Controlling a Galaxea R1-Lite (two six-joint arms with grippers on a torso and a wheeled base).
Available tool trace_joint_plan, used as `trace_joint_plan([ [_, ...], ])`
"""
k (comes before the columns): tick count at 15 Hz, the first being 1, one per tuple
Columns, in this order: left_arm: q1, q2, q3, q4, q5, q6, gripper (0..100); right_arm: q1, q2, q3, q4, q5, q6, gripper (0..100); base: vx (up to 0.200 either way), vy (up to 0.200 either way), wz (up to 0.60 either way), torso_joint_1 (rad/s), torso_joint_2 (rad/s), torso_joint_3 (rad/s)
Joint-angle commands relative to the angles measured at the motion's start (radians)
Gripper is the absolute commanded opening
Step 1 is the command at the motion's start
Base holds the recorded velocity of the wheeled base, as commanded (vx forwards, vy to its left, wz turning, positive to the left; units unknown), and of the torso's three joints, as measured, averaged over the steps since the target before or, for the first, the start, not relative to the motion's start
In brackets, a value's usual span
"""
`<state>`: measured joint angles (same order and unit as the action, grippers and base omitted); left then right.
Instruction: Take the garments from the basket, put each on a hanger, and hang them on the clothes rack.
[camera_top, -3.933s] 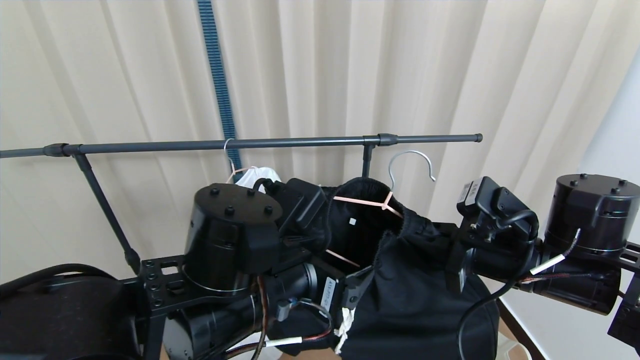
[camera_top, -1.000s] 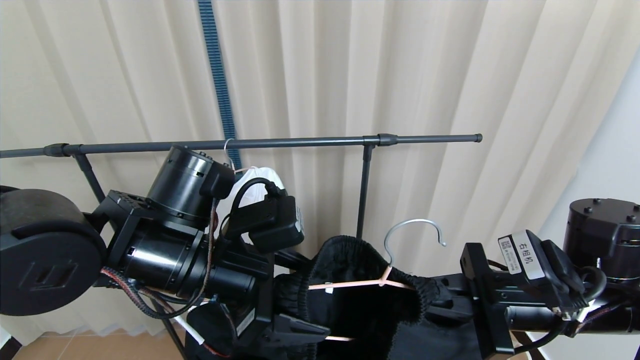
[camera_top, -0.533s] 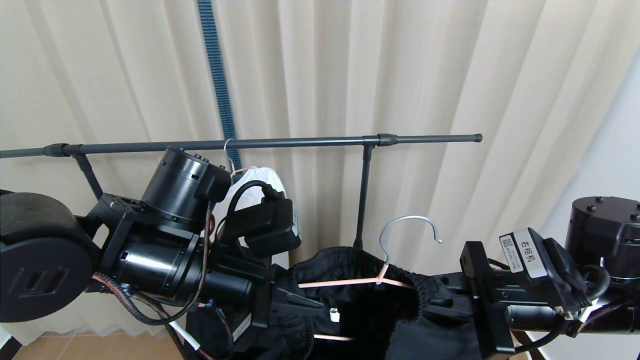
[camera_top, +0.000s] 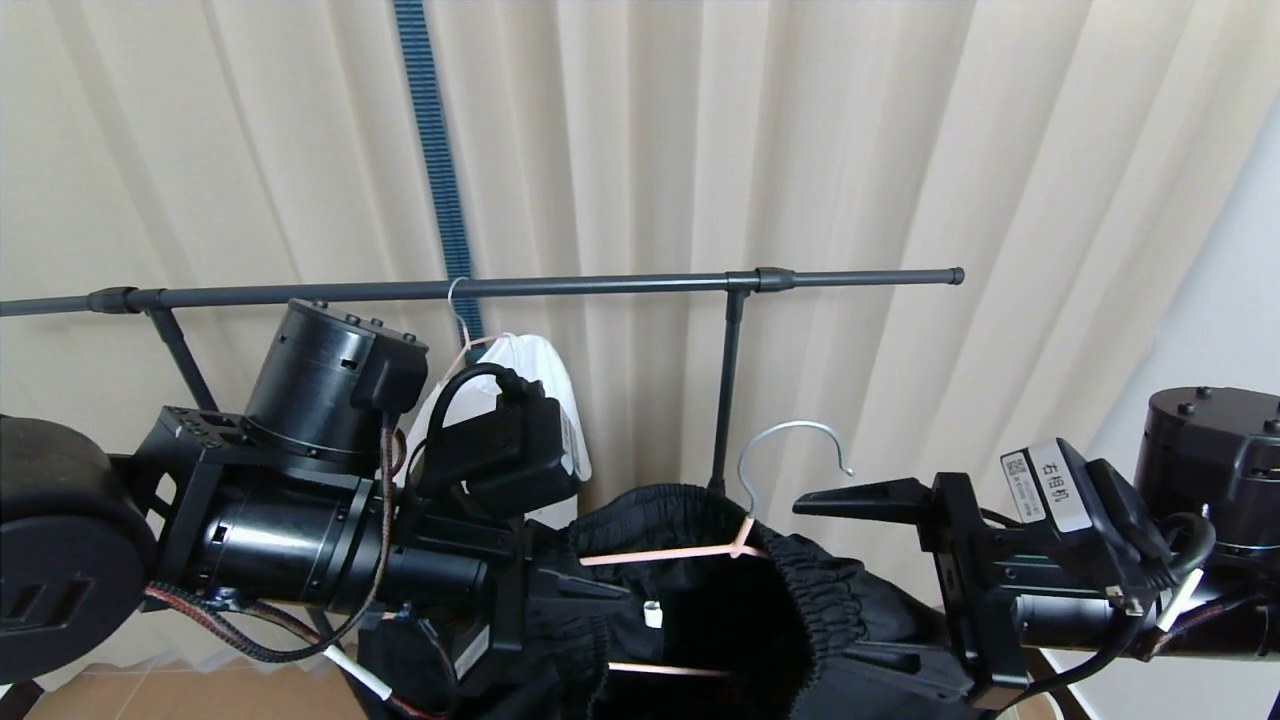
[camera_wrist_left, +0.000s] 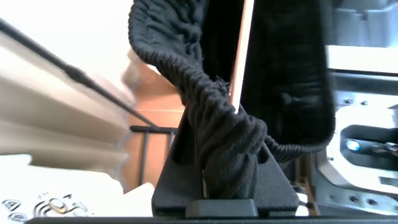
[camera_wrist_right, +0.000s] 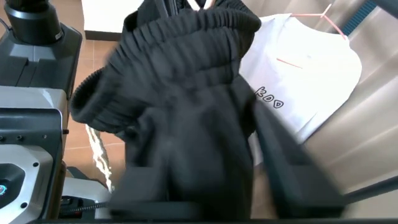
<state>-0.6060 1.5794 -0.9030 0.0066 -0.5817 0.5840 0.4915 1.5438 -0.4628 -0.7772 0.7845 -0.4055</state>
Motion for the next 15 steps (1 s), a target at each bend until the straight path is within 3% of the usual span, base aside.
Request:
trace_joint_plan([
  [1, 0.023, -0.021, 0.022, -0.017, 0.000, -0.001, 0, -0.044, -0.002, -0.005, 0.003, 0.002, -0.001, 100, 0.000, 0.000, 0.00, 0.000, 0.00, 0.000],
  [11, 0.152, -0.122, 0.096, -0.077, -0.001, -0.030, 0, -0.136, -0.001, -0.048, -0.007, 0.025, 0.076, 100, 0.000, 0.000, 0.00, 0.000, 0.00, 0.000],
  [15, 0.183, -0.196, 0.102, -0.089, 0.000, -0.078, 0, -0.238, 0.096, -0.063, -0.010, 0.196, 0.074, 100, 0.000, 0.000, 0.00, 0.000, 0.00, 0.000],
])
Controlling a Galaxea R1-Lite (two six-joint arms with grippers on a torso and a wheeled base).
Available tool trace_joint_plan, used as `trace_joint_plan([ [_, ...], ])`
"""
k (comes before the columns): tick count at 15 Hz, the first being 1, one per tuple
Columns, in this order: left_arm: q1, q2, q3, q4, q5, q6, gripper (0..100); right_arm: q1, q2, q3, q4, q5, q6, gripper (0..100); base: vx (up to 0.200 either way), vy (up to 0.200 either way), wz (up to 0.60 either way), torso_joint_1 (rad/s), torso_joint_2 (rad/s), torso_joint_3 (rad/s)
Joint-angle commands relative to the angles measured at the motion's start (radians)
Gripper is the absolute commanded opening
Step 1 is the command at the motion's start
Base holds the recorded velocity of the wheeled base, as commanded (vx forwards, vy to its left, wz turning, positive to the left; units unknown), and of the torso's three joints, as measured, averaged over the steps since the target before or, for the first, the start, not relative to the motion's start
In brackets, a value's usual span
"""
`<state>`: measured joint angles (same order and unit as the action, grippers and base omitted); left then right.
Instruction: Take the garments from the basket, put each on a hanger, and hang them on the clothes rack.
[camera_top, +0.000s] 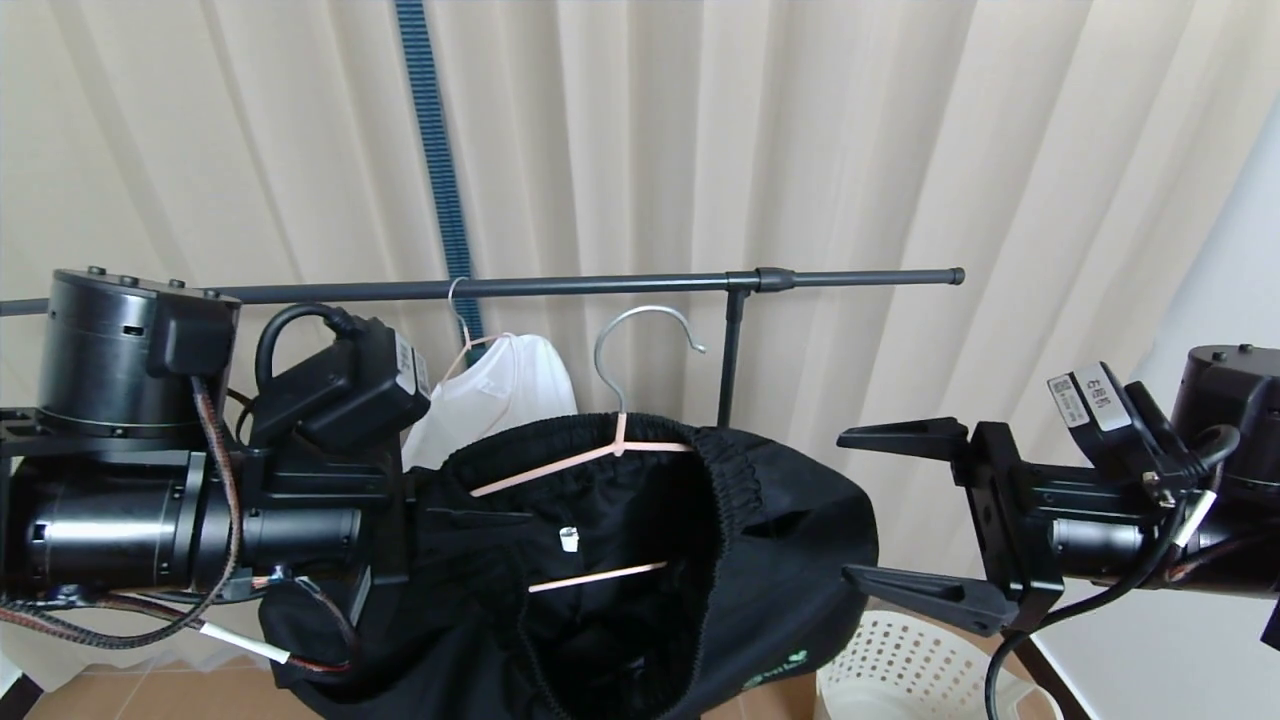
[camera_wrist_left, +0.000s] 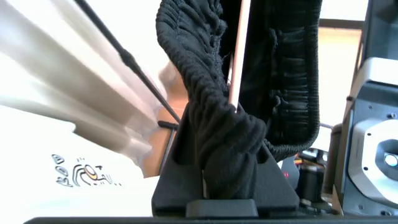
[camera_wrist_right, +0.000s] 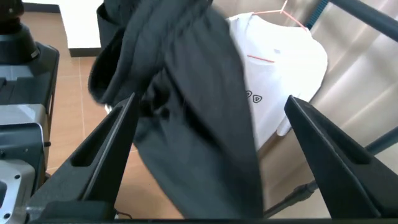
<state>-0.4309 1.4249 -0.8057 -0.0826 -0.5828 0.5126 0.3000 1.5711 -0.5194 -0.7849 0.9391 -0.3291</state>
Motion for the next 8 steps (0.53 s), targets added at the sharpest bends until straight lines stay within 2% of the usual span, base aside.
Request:
trace_joint_plan([
  [1, 0.012, -0.055, 0.013, 0.000, 0.000, -0.012, 0, -0.065, 0.115, -0.016, -0.004, 0.069, -0.004, 100, 0.000, 0.000, 0.00, 0.000, 0.00, 0.000],
  [3, 0.015, -0.069, 0.016, 0.000, 0.001, -0.019, 0, -0.075, 0.202, -0.030, -0.004, 0.081, -0.030, 100, 0.000, 0.000, 0.00, 0.000, 0.00, 0.000],
  [5, 0.021, -0.086, 0.016, 0.000, 0.001, -0.019, 0, -0.075, 0.271, -0.042, -0.002, 0.081, -0.091, 100, 0.000, 0.000, 0.00, 0.000, 0.00, 0.000],
  [8, 0.034, -0.092, 0.017, 0.000, 0.001, -0.020, 0, -0.075, 0.330, -0.044, -0.004, 0.078, -0.120, 100, 0.000, 0.000, 0.00, 0.000, 0.00, 0.000],
])
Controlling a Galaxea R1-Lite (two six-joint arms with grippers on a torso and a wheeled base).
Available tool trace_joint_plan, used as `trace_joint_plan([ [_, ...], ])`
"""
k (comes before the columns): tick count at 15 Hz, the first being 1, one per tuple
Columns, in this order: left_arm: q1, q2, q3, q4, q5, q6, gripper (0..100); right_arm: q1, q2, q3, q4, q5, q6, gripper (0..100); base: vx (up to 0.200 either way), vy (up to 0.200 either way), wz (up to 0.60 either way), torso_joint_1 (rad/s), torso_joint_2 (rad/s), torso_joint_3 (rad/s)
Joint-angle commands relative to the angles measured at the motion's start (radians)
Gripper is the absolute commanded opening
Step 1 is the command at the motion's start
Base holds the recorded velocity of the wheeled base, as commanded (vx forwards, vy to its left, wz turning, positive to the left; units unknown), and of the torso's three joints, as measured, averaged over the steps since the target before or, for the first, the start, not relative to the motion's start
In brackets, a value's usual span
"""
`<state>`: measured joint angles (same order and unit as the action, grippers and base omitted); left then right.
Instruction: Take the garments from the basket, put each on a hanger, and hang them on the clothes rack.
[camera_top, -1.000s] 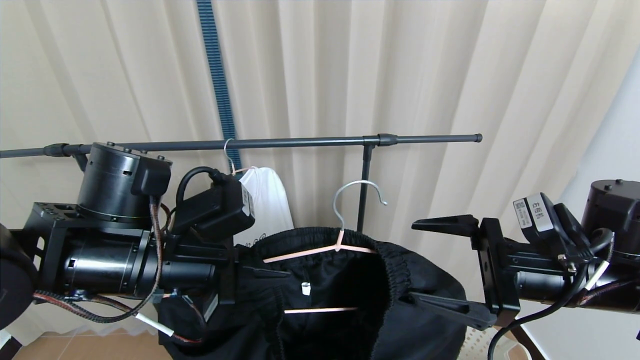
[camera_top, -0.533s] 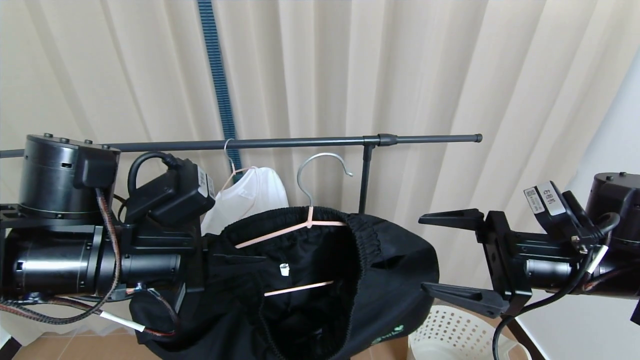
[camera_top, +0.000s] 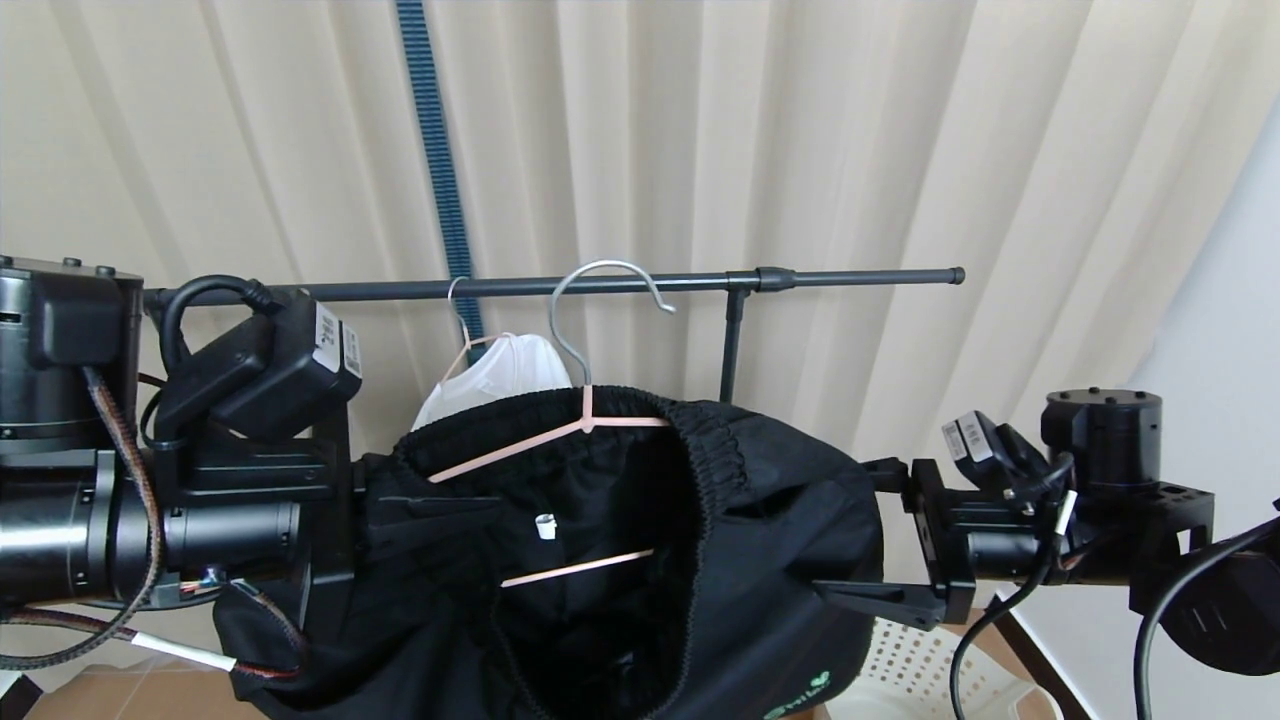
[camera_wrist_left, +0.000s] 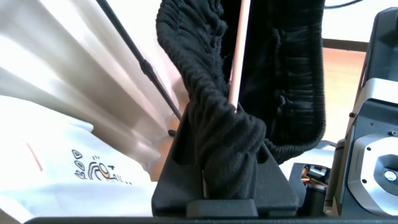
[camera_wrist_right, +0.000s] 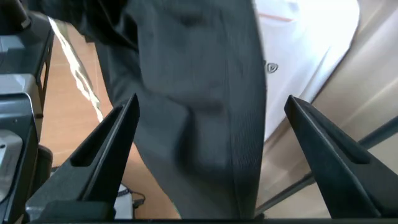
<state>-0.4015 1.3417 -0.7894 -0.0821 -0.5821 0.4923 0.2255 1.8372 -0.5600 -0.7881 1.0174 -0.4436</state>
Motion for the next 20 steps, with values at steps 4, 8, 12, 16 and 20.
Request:
trace_joint_plan([
  [4, 0.006, -0.026, -0.001, -0.001, 0.001, -0.037, 0, 0.001, 0.135, -0.023, 0.001, -0.019, -0.078, 0, 0.000, 0.000, 0.00, 0.000, 0.00, 0.000],
  [8, 0.012, -0.045, 0.007, -0.001, 0.001, -0.041, 0, -0.020, 0.149, -0.046, 0.004, -0.039, -0.076, 0, 0.000, 0.000, 0.00, 0.000, 0.00, 0.000],
  [12, 0.026, -0.064, 0.009, 0.001, -0.001, -0.044, 0, -0.077, 0.217, -0.101, 0.007, -0.037, -0.073, 0, 0.000, 0.000, 0.00, 0.000, 0.00, 0.000],
  [16, 0.029, -0.065, 0.004, -0.002, -0.001, -0.086, 0, -0.086, 0.246, -0.116, 0.012, -0.040, -0.072, 0, 0.000, 0.000, 0.00, 0.000, 0.00, 0.000],
  [20, 0.049, -0.067, 0.004, -0.002, -0.001, -0.092, 0, -0.084, 0.255, -0.118, 0.013, -0.043, -0.072, 0, 0.000, 0.000, 0.00, 0.000, 0.00, 0.000],
])
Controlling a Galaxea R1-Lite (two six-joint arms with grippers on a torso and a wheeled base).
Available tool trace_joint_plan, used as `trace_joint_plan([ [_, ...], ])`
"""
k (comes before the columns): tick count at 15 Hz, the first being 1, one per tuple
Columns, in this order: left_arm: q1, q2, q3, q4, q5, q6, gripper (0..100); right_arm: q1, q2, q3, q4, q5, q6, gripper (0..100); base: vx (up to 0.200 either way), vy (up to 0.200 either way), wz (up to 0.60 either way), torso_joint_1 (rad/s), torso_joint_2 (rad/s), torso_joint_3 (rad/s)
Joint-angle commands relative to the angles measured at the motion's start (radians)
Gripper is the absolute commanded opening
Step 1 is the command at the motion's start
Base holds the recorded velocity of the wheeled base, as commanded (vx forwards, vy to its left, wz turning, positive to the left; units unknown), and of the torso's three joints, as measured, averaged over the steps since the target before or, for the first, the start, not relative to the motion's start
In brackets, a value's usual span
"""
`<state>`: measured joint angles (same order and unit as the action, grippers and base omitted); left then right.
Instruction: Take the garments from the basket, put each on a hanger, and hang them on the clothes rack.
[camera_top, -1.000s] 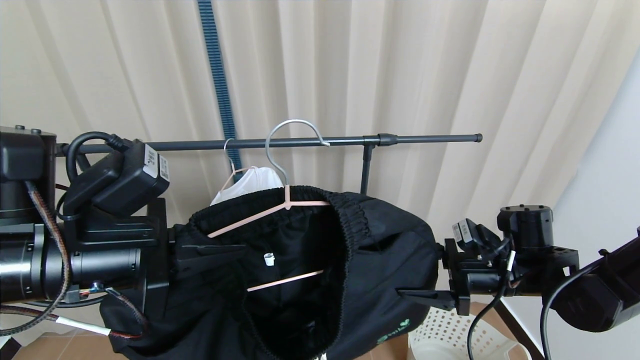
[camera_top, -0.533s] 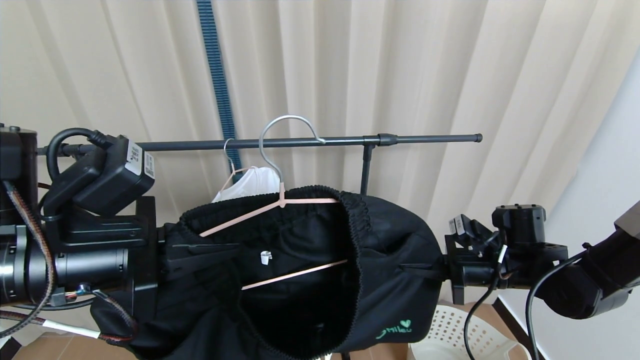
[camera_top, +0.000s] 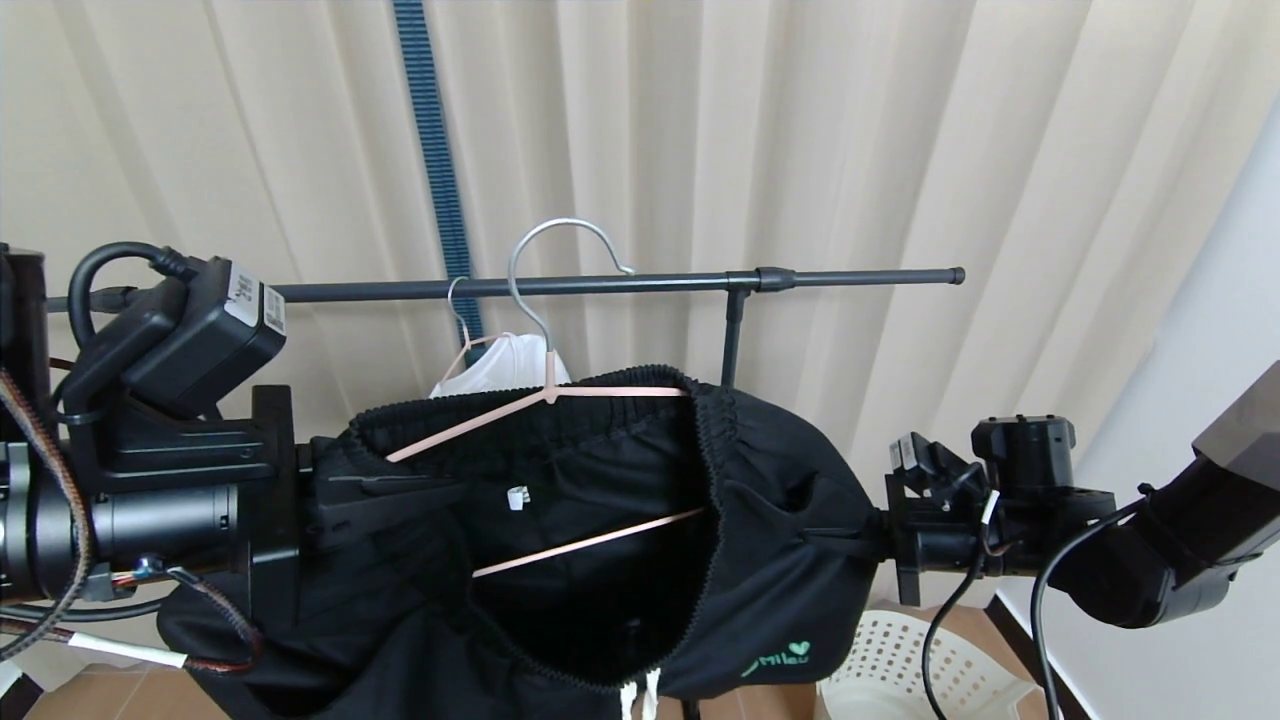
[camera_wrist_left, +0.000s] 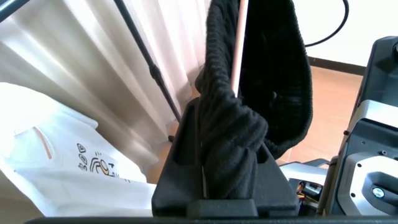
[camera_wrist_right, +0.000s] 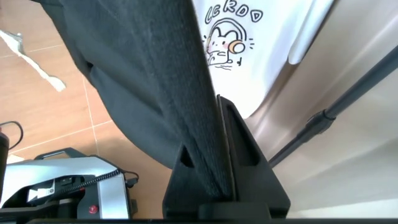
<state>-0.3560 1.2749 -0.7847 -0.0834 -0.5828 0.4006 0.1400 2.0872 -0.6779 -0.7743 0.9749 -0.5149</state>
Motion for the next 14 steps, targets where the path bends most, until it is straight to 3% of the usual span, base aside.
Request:
trace_joint_plan([
  [1, 0.009, 0.003, 0.001, -0.004, -0.002, -0.003, 0, 0.006, -0.001, 0.001, 0.001, -0.012, 0.001, 0, 0.000, 0.000, 0.00, 0.000, 0.00, 0.000],
  [2, 0.009, 0.006, -0.001, -0.004, 0.000, -0.014, 0, 0.007, -0.003, 0.006, 0.000, -0.013, 0.001, 0, 0.000, 0.000, 0.00, 0.000, 0.00, 0.000],
  [3, 0.009, 0.006, -0.001, -0.007, 0.000, -0.020, 0, 0.007, -0.004, 0.009, -0.005, -0.013, -0.001, 100, 0.000, 0.000, 0.00, 0.000, 0.00, 0.000],
  [6, 0.023, 0.027, -0.001, -0.030, 0.001, -0.048, 0, 0.006, -0.039, 0.014, -0.013, -0.013, -0.002, 100, 0.000, 0.000, 0.00, 0.000, 0.00, 0.000],
  [11, 0.055, 0.064, -0.008, -0.030, 0.009, -0.086, 0, 0.006, -0.228, 0.058, -0.013, -0.013, -0.001, 100, 0.000, 0.000, 0.00, 0.000, 0.00, 0.000],
  [14, 0.054, 0.106, -0.031, -0.036, 0.072, -0.117, 0, 0.013, -0.374, 0.083, -0.005, -0.078, 0.050, 100, 0.000, 0.000, 0.00, 0.000, 0.00, 0.000],
])
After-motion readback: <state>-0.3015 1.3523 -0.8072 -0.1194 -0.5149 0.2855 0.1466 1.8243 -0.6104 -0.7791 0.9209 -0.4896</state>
